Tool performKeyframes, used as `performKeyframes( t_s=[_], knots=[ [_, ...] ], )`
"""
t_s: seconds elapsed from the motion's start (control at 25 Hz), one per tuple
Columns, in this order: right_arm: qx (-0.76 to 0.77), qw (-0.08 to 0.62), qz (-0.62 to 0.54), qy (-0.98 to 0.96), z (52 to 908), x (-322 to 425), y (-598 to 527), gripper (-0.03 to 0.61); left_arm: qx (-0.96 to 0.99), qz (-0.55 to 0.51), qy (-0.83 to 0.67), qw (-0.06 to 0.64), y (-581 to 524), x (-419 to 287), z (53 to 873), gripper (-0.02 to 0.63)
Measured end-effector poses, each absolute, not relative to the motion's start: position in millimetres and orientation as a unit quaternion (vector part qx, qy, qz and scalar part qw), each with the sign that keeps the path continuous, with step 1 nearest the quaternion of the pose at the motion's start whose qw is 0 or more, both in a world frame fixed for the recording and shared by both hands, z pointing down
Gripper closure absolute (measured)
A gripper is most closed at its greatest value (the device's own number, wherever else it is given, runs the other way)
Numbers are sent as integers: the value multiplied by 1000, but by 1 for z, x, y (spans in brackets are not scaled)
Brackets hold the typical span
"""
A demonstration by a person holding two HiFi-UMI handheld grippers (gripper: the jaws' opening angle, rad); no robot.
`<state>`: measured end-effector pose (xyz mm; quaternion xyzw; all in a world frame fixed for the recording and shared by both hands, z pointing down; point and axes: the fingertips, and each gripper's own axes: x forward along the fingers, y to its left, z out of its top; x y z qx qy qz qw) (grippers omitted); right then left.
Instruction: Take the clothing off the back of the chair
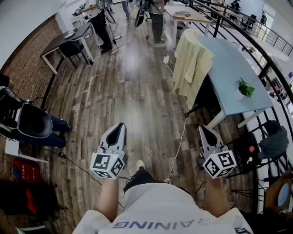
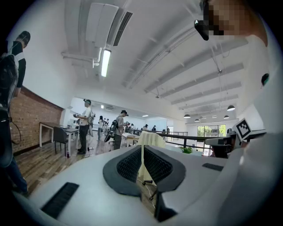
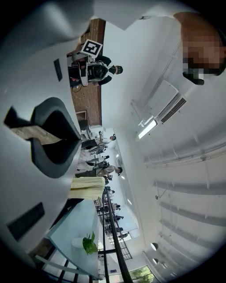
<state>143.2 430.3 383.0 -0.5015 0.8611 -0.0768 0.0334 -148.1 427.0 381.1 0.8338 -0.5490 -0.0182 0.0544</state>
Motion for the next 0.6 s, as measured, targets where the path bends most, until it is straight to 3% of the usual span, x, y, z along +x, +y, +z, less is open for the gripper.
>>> performKeyframes(
  t_s=[0.6],
  knots=[
    [-490, 25, -83, 868, 387, 132, 439, 556, 834, -14, -548, 58, 437, -151, 385, 568]
  ],
)
